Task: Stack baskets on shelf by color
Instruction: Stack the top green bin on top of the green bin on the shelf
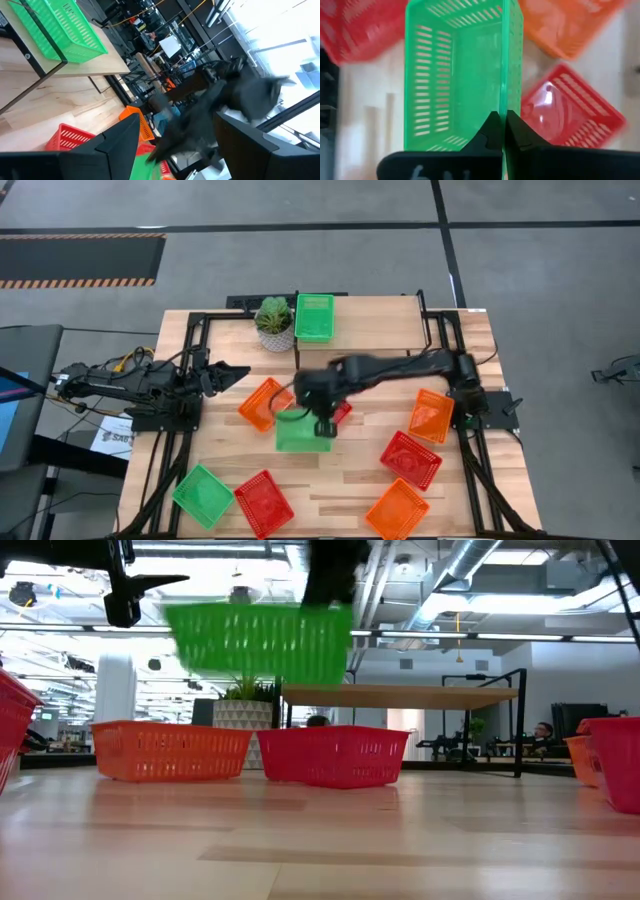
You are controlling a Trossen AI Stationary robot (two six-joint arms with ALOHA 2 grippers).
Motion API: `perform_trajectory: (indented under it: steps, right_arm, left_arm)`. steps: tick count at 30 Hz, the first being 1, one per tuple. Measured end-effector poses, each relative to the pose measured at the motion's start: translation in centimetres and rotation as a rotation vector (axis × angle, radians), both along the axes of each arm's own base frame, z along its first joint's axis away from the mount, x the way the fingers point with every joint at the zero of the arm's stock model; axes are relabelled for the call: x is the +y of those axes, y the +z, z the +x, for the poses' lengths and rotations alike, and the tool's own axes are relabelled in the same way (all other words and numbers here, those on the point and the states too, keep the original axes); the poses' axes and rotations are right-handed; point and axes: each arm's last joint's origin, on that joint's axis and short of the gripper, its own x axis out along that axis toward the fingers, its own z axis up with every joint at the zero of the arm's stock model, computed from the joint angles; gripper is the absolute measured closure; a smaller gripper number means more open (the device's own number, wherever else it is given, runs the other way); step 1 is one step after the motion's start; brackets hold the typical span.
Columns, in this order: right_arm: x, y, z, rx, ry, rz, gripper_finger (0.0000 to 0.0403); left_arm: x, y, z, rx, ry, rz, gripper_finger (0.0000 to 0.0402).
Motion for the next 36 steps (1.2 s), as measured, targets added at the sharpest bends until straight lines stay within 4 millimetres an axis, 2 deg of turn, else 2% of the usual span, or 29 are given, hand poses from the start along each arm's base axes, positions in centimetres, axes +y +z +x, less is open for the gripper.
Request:
perform_trajectory:
  steps: [5, 8, 10, 14, 18, 23, 27, 31, 33, 36]
  right_arm:
    - [-3.1, 5.5, -3.3, -0.110, -0.264, 0.104, 0.0400]
    - [-5.3, 8.6, -5.5, -0.206, -0.512, 0.168, 0.0401]
    - [-7.0, 10.2, -6.9, -0.268, -0.667, 0.200, 0.0401]
    - [-10.3, 12.2, -8.8, -0.390, -0.893, 0.213, 0.0401]
    - [-13.6, 12.4, -9.1, -0.459, -1.032, 0.244, 0.0401]
    - [-16.9, 11.0, -8.6, -0.474, -1.206, 0.295, 0.0401]
    - [-17.3, 10.8, -7.8, -0.571, -1.241, 0.369, 0.0401]
    - [-17.3, 10.3, -7.7, -0.572, -1.262, 0.383, 0.0401]
    - [-17.1, 10.4, -8.0, -0.582, -1.279, 0.365, 0.0401]
    - [-16.5, 11.3, -9.6, -0.604, -1.274, 0.346, 0.0401]
  left_arm:
    - [0.0, 0.0, 0.0, -0.002, 0.001, 0.000, 0.0162]
    - [0.0, 0.0, 0.0, -0.003, 0.001, 0.000, 0.0162]
    - [0.0, 0.0, 0.0, -0.003, 0.001, 0.000, 0.0162]
    - [0.0, 0.0, 0.0, -0.003, 0.002, 0.000, 0.0162]
    - [0.0, 0.0, 0.0, -0.003, 0.002, 0.000, 0.0162]
    - [0.0, 0.0, 0.0, -0.003, 0.018, -0.001, 0.0162]
    - [0.1, 0.0, 0.0, -0.003, 0.022, -0.001, 0.0162]
    - [0.1, 0.0, 0.0, -0.004, 0.027, -0.002, 0.0162]
    - [0.1, 0.0, 0.0, -0.004, 0.028, -0.002, 0.0162]
    - [0.1, 0.1, 0.0, -0.006, 0.028, -0.003, 0.0162]
